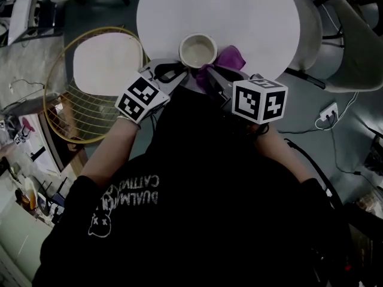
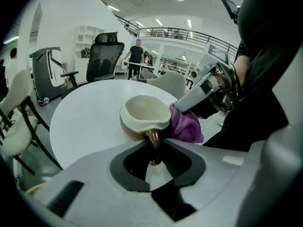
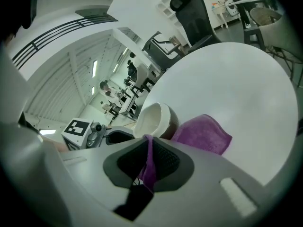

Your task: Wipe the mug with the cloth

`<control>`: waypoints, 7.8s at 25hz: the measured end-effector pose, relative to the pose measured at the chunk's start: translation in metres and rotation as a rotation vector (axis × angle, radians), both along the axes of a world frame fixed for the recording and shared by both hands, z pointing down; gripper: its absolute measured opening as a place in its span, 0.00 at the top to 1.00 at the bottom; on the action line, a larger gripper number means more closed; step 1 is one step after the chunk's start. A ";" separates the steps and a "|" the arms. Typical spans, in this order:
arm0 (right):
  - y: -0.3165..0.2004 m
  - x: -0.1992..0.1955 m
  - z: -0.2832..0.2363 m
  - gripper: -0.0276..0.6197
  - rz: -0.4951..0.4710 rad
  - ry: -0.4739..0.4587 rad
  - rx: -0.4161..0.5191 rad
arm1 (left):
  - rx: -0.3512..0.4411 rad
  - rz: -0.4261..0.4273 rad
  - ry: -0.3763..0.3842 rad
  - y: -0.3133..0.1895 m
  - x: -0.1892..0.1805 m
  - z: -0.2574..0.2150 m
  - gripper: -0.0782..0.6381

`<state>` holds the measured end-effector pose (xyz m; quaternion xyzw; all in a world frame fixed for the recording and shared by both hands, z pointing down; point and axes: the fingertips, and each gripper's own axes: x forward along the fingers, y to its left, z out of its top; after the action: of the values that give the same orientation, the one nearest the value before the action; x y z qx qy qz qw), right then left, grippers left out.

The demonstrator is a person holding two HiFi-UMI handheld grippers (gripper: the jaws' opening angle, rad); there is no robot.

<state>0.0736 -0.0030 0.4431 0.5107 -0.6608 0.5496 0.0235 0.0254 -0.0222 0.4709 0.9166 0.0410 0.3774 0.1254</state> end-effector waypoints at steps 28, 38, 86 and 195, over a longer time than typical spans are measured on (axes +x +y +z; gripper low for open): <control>-0.020 0.051 0.011 0.90 0.039 0.134 -0.026 | -0.027 0.157 -0.071 0.005 0.000 0.005 0.79; -0.032 0.061 0.013 0.90 0.032 0.169 -0.048 | -0.049 0.213 -0.090 0.006 0.000 0.005 0.79; -0.088 0.058 0.009 0.91 -0.119 0.311 -0.170 | -0.092 0.384 -0.097 0.004 -0.009 0.003 0.78; -0.115 -0.041 -0.013 0.91 -0.729 0.687 -0.005 | -0.026 0.353 -0.021 -0.014 -0.012 -0.003 0.79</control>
<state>0.0325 -0.1177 0.4298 0.3978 -0.7490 0.3075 0.4315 0.0130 -0.0362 0.4674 0.8895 0.2048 0.4025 0.0693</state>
